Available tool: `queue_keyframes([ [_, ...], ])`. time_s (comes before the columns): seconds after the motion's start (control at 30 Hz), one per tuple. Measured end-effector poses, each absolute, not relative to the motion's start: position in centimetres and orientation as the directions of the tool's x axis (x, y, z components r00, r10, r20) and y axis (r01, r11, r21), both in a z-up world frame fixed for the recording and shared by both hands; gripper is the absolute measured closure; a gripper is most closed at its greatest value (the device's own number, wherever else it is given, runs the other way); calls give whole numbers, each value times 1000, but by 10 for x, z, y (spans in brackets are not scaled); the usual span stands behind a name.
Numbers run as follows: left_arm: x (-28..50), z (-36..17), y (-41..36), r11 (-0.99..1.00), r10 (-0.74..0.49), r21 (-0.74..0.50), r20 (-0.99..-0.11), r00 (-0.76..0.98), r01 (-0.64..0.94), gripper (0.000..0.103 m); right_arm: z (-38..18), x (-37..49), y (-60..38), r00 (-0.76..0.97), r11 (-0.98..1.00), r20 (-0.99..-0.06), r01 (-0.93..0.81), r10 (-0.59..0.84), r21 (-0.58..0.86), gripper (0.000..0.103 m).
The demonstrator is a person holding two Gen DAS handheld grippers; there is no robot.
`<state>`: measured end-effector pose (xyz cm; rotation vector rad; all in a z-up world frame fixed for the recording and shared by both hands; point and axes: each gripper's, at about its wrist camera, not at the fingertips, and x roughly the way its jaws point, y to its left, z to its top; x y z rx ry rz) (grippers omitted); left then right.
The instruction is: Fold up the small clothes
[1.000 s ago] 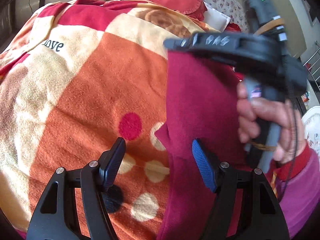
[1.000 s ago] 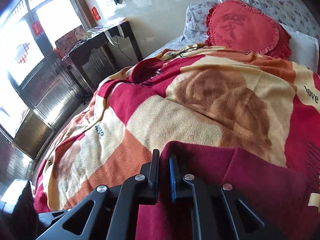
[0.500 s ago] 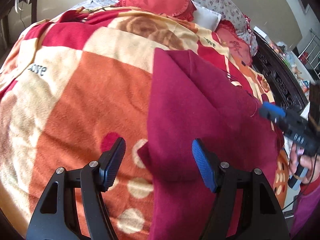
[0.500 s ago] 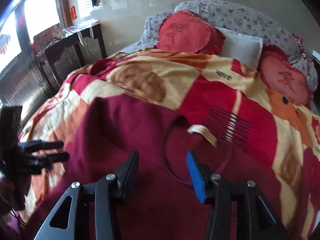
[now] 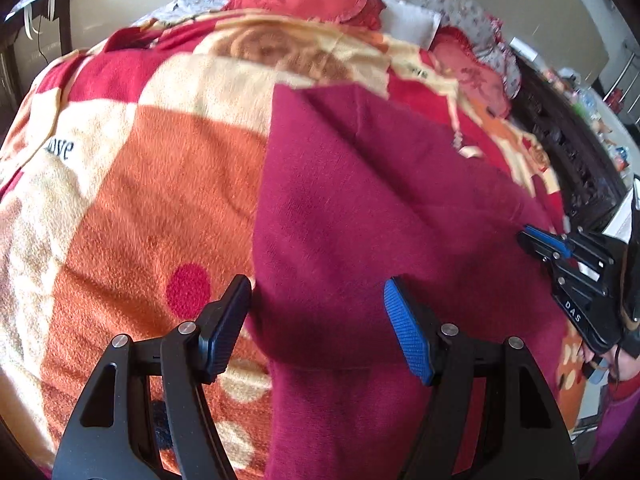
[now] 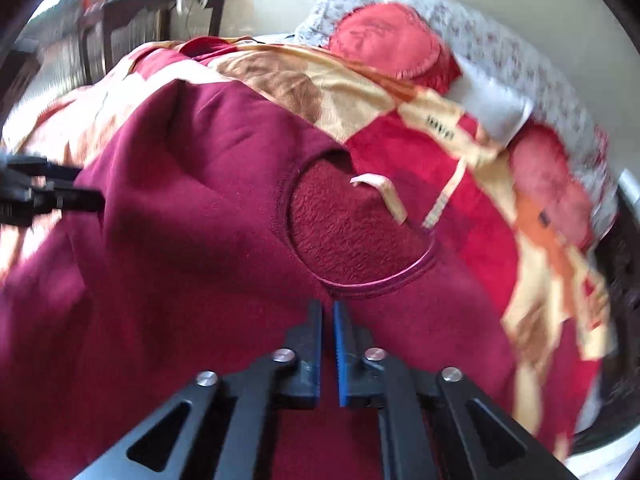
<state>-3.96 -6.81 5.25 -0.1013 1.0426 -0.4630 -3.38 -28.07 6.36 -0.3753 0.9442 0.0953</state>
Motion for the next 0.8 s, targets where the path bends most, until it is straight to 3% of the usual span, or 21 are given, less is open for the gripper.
queue_keyframes([
  [0.13, -40, 55, -76, 903, -402, -270, -807, 432, 334, 34, 87, -48, -294, 659, 945, -738, -130, -145, -301, 99],
  [0.3, -40, 51, -85, 904, -391, -259, -823, 412, 339, 34, 70, -33, -329, 608, 995, -790, -9, -74, -100, 98],
  [0.4, -44, 60, -84, 897, -404, -256, -803, 439, 360, 34, 88, -49, -343, 640, 999, -767, 35, -30, -9, 83],
  [0.43, -44, 62, -85, 897, -402, -247, -801, 445, 367, 34, 97, -60, -351, 659, 997, -750, 74, -63, -18, 73],
  [0.47, -43, 62, -86, 896, -402, -243, -799, 446, 373, 34, 102, -67, -355, 665, 994, -740, 106, -97, -34, 69],
  [0.57, -40, 57, -91, 896, -399, -244, -808, 433, 372, 34, 110, -97, -378, 666, 980, -729, 200, -156, -27, 69],
  [0.7, -37, 43, -103, 904, -363, -207, -835, 414, 375, 34, 92, -117, -397, 626, 969, -776, 227, -73, 93, 69],
  [0.8, -40, 43, -106, 907, -344, -180, -837, 425, 380, 34, 60, -118, -404, 525, 956, -830, 290, -188, -33, 69],
])
